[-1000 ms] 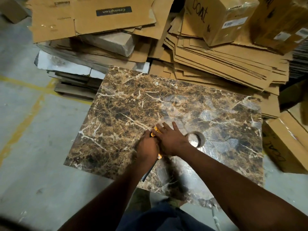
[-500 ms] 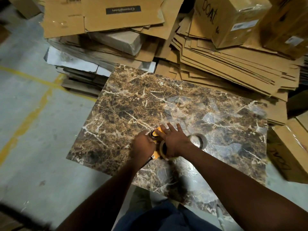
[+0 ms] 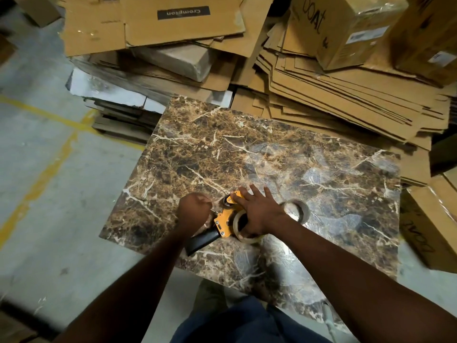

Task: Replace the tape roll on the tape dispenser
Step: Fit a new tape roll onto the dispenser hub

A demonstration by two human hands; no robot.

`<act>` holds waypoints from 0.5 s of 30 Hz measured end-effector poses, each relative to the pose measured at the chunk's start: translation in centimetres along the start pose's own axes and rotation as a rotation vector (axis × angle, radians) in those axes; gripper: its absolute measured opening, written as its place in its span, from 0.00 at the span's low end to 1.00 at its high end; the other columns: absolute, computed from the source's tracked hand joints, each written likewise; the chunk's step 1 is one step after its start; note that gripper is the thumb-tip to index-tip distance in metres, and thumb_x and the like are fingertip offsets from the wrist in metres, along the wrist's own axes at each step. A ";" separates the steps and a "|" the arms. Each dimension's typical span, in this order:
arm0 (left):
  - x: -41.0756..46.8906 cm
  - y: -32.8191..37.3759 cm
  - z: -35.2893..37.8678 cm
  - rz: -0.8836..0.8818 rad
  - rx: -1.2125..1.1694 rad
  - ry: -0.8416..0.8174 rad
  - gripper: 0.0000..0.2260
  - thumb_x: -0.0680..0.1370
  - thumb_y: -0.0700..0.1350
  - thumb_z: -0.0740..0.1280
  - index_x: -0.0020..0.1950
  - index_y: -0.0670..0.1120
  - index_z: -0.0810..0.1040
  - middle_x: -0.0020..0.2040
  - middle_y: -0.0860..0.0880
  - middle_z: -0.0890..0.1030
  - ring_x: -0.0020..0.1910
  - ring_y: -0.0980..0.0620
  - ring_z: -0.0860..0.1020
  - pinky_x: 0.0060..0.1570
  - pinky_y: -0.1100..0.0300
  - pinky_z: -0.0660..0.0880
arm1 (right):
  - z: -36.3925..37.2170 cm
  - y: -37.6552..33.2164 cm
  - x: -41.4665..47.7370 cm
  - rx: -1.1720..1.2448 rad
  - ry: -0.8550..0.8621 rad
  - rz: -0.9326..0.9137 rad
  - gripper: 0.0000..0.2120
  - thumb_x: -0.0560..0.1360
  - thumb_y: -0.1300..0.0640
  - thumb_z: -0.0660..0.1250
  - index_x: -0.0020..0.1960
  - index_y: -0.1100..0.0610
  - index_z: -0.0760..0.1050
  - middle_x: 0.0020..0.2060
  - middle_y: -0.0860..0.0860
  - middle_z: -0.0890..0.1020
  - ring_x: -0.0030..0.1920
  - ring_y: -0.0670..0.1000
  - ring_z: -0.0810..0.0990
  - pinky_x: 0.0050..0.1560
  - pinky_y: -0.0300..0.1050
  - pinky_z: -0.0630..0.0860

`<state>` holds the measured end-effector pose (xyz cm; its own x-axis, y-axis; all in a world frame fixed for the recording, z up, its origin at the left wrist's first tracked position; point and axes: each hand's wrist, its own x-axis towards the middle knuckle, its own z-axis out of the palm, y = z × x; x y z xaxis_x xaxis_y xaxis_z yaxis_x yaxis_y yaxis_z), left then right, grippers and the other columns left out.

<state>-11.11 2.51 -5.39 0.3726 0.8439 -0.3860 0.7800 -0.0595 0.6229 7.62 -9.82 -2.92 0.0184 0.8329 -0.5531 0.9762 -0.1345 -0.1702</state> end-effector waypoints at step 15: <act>6.3 4.0 -2.8 0.918 0.952 -0.174 0.09 0.82 0.53 0.69 0.59 0.53 0.86 0.65 0.51 0.81 0.67 0.49 0.75 0.68 0.47 0.72 | 0.4 0.5 0.4 0.065 0.023 -0.004 0.51 0.70 0.28 0.67 0.82 0.42 0.43 0.83 0.53 0.47 0.81 0.62 0.46 0.77 0.70 0.45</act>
<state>-7.02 9.05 -3.40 0.9516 0.2235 -0.2108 0.2316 -0.9727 0.0143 8.01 -9.76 -3.50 0.0202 0.8454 -0.5337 0.9601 -0.1653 -0.2255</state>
